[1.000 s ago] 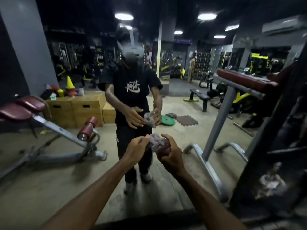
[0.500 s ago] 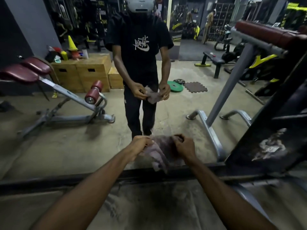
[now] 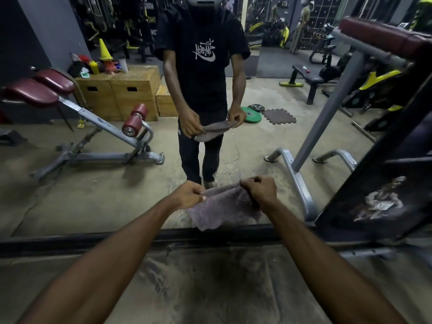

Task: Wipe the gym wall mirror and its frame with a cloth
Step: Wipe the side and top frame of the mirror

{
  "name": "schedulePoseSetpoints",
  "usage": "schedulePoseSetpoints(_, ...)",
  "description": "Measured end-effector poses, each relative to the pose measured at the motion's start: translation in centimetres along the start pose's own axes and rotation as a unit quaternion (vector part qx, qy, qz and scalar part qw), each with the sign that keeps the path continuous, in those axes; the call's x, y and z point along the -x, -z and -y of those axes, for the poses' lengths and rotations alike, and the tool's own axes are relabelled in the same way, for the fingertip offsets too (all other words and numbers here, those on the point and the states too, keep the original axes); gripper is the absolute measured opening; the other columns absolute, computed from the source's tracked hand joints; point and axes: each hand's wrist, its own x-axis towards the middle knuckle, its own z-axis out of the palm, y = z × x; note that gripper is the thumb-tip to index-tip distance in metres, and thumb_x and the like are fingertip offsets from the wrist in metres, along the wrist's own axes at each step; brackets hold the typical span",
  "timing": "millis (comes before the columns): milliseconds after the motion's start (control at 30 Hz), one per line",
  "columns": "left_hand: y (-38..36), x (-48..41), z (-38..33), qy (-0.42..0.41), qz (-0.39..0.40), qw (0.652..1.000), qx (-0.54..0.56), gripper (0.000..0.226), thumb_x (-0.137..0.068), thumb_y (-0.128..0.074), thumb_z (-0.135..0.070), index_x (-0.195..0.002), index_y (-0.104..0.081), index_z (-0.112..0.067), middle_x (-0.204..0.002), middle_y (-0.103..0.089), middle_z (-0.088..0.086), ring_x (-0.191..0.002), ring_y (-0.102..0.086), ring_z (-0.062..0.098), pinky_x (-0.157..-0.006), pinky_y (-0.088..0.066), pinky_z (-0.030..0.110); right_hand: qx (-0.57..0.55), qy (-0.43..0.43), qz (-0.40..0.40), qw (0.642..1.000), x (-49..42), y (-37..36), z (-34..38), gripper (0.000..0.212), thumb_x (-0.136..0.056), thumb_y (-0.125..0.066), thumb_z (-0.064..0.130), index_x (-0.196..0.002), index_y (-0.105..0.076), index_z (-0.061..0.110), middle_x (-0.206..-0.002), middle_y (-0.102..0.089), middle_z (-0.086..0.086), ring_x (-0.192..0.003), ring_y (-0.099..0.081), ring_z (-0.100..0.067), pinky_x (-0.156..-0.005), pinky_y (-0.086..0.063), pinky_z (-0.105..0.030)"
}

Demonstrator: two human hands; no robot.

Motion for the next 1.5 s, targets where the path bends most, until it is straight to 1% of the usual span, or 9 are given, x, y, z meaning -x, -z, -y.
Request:
schedulePoseSetpoints(167, -0.4, 0.8, -0.8, 0.004, -0.131, 0.988, -0.083, 0.018, -0.089, -0.072, -0.023, -0.105, -0.066, -0.023, -0.102, -0.064, -0.005, -0.095, -0.062, 0.018, -0.088, -0.056, 0.041, -0.164, -0.119, 0.071, 0.977, 0.4, 0.5, 1.0, 0.018, -0.084, -0.083, 0.011, -0.084, -0.070, -0.001, -0.068, -0.070, -0.013, -0.050, -0.067, -0.018, -0.044, -0.050, -0.024)
schedulePoseSetpoints(267, -2.1, 1.0, -1.9, -0.053, -0.032, 0.992, 0.113, 0.021, -0.083, -0.084, -0.031, -0.098, -0.069, -0.026, -0.098, -0.071, 0.001, -0.085, -0.066, 0.014, -0.078, -0.058, 0.030, -0.168, -0.165, 0.157, 0.959, 0.6, -0.2, 1.6, 0.003, -0.093, -0.071, 0.005, -0.090, -0.072, 0.004, -0.076, -0.068, -0.010, -0.053, -0.064, -0.014, -0.044, -0.053, -0.024)
schedulePoseSetpoints(400, -3.7, 0.7, -3.6, -0.070, 0.023, 0.992, 0.103, 0.036, -0.073, -0.090, -0.041, -0.099, -0.070, -0.026, -0.093, -0.074, -0.008, -0.083, -0.069, 0.006, -0.069, -0.052, 0.020, -0.240, -0.177, 0.209, 0.931, 0.5, -1.0, 1.5, 0.013, -0.098, -0.059, -0.003, -0.098, -0.072, 0.001, -0.096, -0.071, -0.017, -0.078, -0.071, -0.020, -0.056, -0.059, -0.027)
schedulePoseSetpoints(533, -4.2, -0.5, -3.5, -0.033, -0.049, 0.991, 0.122, 0.009, -0.085, -0.081, -0.011, -0.091, -0.076, -0.006, -0.079, -0.071, 0.001, -0.070, -0.063, 0.013, -0.064, -0.051, 0.029, -0.269, -0.137, 0.266, 0.915, 0.6, -0.2, 1.3, 0.027, -0.095, -0.063, -0.002, -0.123, -0.065, -0.002, -0.120, -0.071, -0.019, -0.111, -0.070, -0.029, -0.089, -0.060, -0.037)
schedulePoseSetpoints(700, -3.0, -0.4, -3.8, 0.093, -0.050, 0.919, 0.380, 0.011, -0.097, -0.069, -0.011, -0.095, -0.076, -0.003, -0.091, -0.075, 0.014, -0.082, -0.072, 0.023, -0.067, -0.061, 0.031, 0.008, 0.094, 0.352, 0.931, 1.9, 0.6, 0.5, 0.065, -0.076, -0.088, 0.017, -0.134, -0.058, 0.011, -0.121, -0.068, -0.003, -0.109, -0.068, -0.017, -0.088, -0.059, -0.030)
schedulePoseSetpoints(867, -2.5, 0.3, -4.1, 0.133, -0.029, 0.878, 0.459, 0.009, -0.096, -0.069, -0.009, -0.101, -0.072, -0.003, -0.097, -0.076, 0.015, -0.075, -0.074, 0.019, -0.063, -0.063, 0.032, 0.104, 0.223, 0.211, 0.946, 2.6, -1.3, -0.5, 0.009, -0.083, -0.078, 0.009, -0.090, -0.075, 0.014, -0.081, -0.072, 0.000, -0.076, -0.067, -0.012, -0.069, -0.056, -0.032)
schedulePoseSetpoints(1167, 0.0, 1.1, -2.3, 0.132, 0.020, 0.894, 0.427, 0.019, -0.096, -0.070, -0.029, -0.100, -0.074, -0.010, -0.081, -0.071, 0.004, -0.076, -0.067, 0.013, -0.075, -0.064, 0.036, -0.056, 0.007, 0.327, 0.943, 2.7, 1.8, 0.7, 0.058, -0.070, -0.085, 0.059, -0.092, -0.077, 0.006, -0.092, -0.065, -0.018, -0.084, -0.057, -0.029, -0.074, -0.046, -0.041)
schedulePoseSetpoints(1300, 1.5, 1.1, -1.2, 0.171, -0.009, 0.900, 0.402, 0.021, -0.105, -0.056, -0.025, -0.109, -0.070, -0.011, -0.074, -0.061, 0.002, -0.070, -0.056, 0.014, -0.090, -0.060, 0.045, -0.126, -0.063, 0.220, 0.965, 2.4, 2.0, 1.2, 0.031, -0.098, -0.064, 0.039, -0.102, -0.076, 0.010, -0.096, -0.073, -0.007, -0.085, -0.067, -0.019, -0.072, -0.051, -0.031)
schedulePoseSetpoints(1500, -0.4, 1.7, 0.0, 0.217, -0.021, 0.770, 0.599, 0.054, -0.104, -0.039, -0.057, -0.093, -0.061, -0.009, -0.101, -0.069, 0.015, -0.091, -0.065, 0.031, -0.074, -0.055, 0.046, -0.141, -0.127, 0.100, 0.977, 2.2, 1.2, 2.8, 0.043, -0.110, -0.040, 0.037, -0.093, -0.066, 0.007, -0.092, -0.069, -0.015, -0.078, -0.064, -0.024, -0.063, -0.050, -0.033)
